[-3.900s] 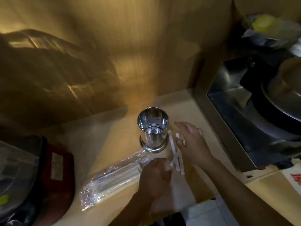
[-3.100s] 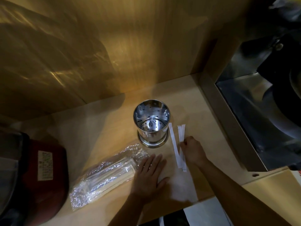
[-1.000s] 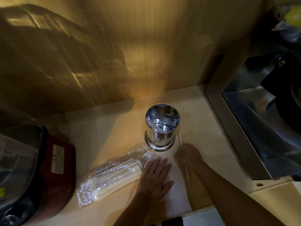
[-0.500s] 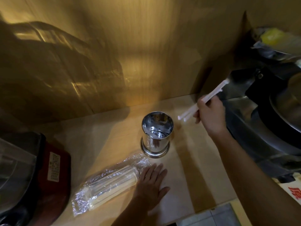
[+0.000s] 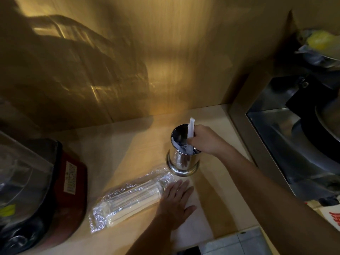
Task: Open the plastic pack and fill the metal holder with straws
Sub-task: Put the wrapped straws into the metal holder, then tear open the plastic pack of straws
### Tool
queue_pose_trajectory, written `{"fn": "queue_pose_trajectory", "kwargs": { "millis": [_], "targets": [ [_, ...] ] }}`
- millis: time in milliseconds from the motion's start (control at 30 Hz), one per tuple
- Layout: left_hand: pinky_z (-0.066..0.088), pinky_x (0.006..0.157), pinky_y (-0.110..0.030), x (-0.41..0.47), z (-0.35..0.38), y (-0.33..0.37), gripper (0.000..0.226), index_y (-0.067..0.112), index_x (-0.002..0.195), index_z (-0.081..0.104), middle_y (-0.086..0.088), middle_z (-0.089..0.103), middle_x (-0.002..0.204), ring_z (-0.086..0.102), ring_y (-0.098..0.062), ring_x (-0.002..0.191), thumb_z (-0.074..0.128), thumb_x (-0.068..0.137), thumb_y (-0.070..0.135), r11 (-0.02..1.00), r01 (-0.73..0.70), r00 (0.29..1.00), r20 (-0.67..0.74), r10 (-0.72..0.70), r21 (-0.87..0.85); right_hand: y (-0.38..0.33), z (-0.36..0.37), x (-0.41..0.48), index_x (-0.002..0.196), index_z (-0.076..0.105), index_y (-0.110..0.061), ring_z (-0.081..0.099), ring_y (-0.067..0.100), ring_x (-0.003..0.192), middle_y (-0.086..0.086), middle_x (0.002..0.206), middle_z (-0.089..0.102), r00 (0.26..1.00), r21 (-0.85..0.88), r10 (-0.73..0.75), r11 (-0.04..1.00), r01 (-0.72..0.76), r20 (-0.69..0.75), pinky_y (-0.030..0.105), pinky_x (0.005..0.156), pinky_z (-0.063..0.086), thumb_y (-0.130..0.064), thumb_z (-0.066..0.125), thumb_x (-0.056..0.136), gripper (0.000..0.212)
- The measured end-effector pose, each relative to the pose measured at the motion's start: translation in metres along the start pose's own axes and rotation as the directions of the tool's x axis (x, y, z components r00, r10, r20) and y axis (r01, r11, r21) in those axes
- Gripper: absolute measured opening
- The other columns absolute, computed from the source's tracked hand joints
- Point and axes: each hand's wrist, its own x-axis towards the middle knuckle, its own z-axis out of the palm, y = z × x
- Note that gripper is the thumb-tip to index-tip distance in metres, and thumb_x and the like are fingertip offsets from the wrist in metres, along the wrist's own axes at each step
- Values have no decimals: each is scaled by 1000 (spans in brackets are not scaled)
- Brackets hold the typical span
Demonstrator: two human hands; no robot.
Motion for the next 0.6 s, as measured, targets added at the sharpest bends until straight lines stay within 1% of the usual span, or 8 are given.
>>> {"fn": "queue_pose_trajectory", "kwargs": {
  "millis": [67,167,267,333,400,500,567,600],
  "targets": [
    [28,101,-37,-1,-2,1,56,25,119,61,3,63,127,59,-18,117,37,83,61,1000,-7,1000,19,7,-2,-1,-1,3,82,56,-7,59,27,75,7,75,58,1000,-57,0,998,1,23,32,59,43,-10,52,76,8],
    [29,99,-36,-2,-5,2,56,25,118,63,4,64,126,60,-18,116,37,83,61,1000,-26,999,26,26,5,2,-2,3,82,61,-3,61,28,74,12,78,64,1000,-82,11,997,-11,-8,32,63,45,-11,54,75,12],
    [34,99,-38,-2,-5,3,56,26,116,64,5,65,124,61,-16,114,38,81,62,997,-52,997,-47,55,53,0,-7,-4,84,61,-7,62,30,77,13,82,66,983,-119,-46,993,25,-179,38,66,49,-19,52,81,14],
    [48,96,-33,-1,-8,5,55,29,112,66,8,66,121,63,-14,110,49,73,64,995,-61,995,-78,68,85,-6,-8,-11,84,59,-14,61,27,78,5,80,66,945,-81,-138,990,119,-295,39,69,49,-24,51,85,13],
    [53,89,-29,-1,-17,6,50,31,103,69,12,70,112,65,-9,103,59,64,62,992,-79,991,-100,89,103,-16,-5,-20,83,59,-19,60,24,76,-7,72,61,914,-12,-226,972,236,-336,37,69,49,-23,52,85,8],
    [47,91,-21,-5,-32,1,31,27,91,71,12,72,95,66,-7,91,63,67,46,996,-75,965,-250,83,44,-29,12,-30,81,60,-20,58,19,68,-14,63,56,899,10,-327,939,345,-291,34,67,47,-19,55,84,6],
    [39,90,-26,-13,-41,-12,23,20,92,69,4,72,94,66,-15,89,62,73,31,997,-46,948,-317,26,-54,-34,31,-32,84,61,-18,58,19,66,-6,69,62,906,0,-369,926,377,-207,34,67,47,-18,55,85,6],
    [37,90,-27,-18,-46,-20,24,16,97,68,-1,71,98,64,-20,93,59,77,26,994,-15,946,-324,-19,-104,-36,41,-31,86,61,-17,59,22,68,0,73,66,909,-13,-387,921,390,-158,35,67,48,-17,54,86,7]
  ]
}}
